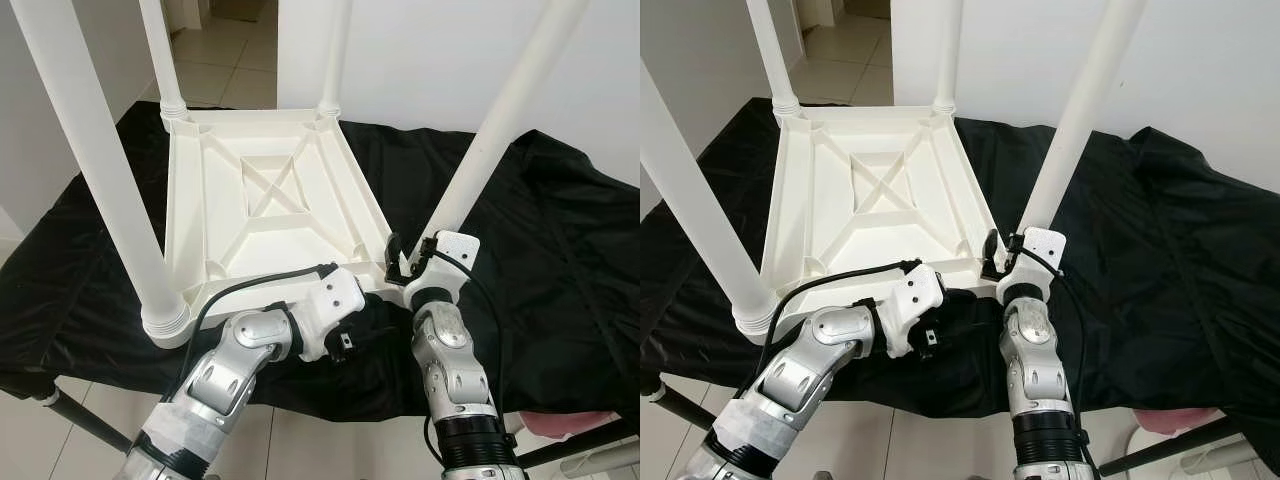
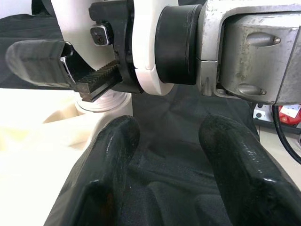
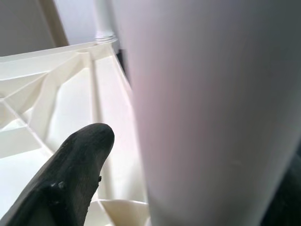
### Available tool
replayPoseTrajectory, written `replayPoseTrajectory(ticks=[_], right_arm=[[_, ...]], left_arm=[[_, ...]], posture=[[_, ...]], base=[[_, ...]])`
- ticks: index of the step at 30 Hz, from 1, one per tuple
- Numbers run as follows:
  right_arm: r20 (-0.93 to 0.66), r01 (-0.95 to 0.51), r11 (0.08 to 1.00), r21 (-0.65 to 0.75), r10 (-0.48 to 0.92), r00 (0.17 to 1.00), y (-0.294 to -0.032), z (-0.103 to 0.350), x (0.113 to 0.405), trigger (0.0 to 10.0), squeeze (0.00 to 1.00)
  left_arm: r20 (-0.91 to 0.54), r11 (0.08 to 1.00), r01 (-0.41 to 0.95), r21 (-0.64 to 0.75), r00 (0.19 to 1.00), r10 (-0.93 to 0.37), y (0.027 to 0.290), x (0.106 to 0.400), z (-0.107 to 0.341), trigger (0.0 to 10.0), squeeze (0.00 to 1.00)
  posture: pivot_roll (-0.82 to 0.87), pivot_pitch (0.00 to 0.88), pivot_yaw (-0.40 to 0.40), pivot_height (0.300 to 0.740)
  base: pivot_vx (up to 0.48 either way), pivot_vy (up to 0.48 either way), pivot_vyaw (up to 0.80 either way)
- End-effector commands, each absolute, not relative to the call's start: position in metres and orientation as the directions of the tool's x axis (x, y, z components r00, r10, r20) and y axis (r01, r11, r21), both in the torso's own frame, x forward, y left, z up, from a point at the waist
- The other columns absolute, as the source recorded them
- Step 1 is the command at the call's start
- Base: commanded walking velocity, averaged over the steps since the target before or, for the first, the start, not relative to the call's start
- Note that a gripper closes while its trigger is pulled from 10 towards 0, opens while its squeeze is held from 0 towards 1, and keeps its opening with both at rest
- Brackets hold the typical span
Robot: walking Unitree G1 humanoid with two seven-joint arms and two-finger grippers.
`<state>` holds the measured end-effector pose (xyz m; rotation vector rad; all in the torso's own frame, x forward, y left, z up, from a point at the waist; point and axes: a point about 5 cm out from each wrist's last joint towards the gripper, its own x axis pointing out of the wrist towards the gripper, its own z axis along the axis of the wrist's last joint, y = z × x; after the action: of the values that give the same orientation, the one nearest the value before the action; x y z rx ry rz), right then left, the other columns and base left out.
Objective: Building children table
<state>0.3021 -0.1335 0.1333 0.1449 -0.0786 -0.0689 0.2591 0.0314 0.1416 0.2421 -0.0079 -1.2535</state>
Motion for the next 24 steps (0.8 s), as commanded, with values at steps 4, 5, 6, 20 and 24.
replayPoseTrajectory(ticks=[4, 5, 6, 20, 24], right_arm=[[0.057, 0.040, 0.991, 0.131, -0.048, 0.997, -0.140, 0.123, 0.296, 10.0, 1.00], [0.063, 0.041, 0.992, 0.122, -0.049, 0.997, -0.144, 0.122, 0.294, 10.0, 1.00], [0.078, 0.026, 0.993, 0.117, -0.035, 0.996, -0.148, 0.122, 0.290, 10.0, 0.00], [0.076, -0.025, 0.993, 0.118, 0.016, 0.997, -0.158, 0.104, 0.253, 10.0, 0.00], [0.053, -0.021, 0.993, 0.116, 0.015, 0.998, -0.159, 0.099, 0.245, 10.0, 0.00]], left_arm=[[-0.127, 0.331, 0.923, 0.198, 0.359, -0.925, 0.031, 0.261, 0.140, 10.0, 0.00], [-0.127, 0.331, 0.923, 0.198, 0.359, -0.925, 0.031, 0.261, 0.141, 10.0, 0.00], [-0.125, 0.331, 0.923, 0.197, 0.359, -0.925, 0.032, 0.261, 0.141, 10.0, 0.00], [-0.128, 0.391, 0.895, 0.213, 0.422, -0.897, 0.044, 0.267, 0.143, 10.0, 0.00], [-0.163, 0.465, 0.847, 0.258, 0.513, -0.843, 0.054, 0.280, 0.139, 10.0, 0.00]], posture=[[-0.01, 0.000, -0.078, 0.740], [-0.01, 0.000, -0.076, 0.740], [-0.01, 0.000, -0.077, 0.740], [-0.01, 0.000, -0.072, 0.740], [-0.02, 0.000, -0.066, 0.740]], base=[[0.000, 0.000, 0.00], [0.000, 0.000, 0.00], [0.000, 0.000, 0.00], [0.000, 0.000, 0.00], [0.000, 0.000, 0.00]])
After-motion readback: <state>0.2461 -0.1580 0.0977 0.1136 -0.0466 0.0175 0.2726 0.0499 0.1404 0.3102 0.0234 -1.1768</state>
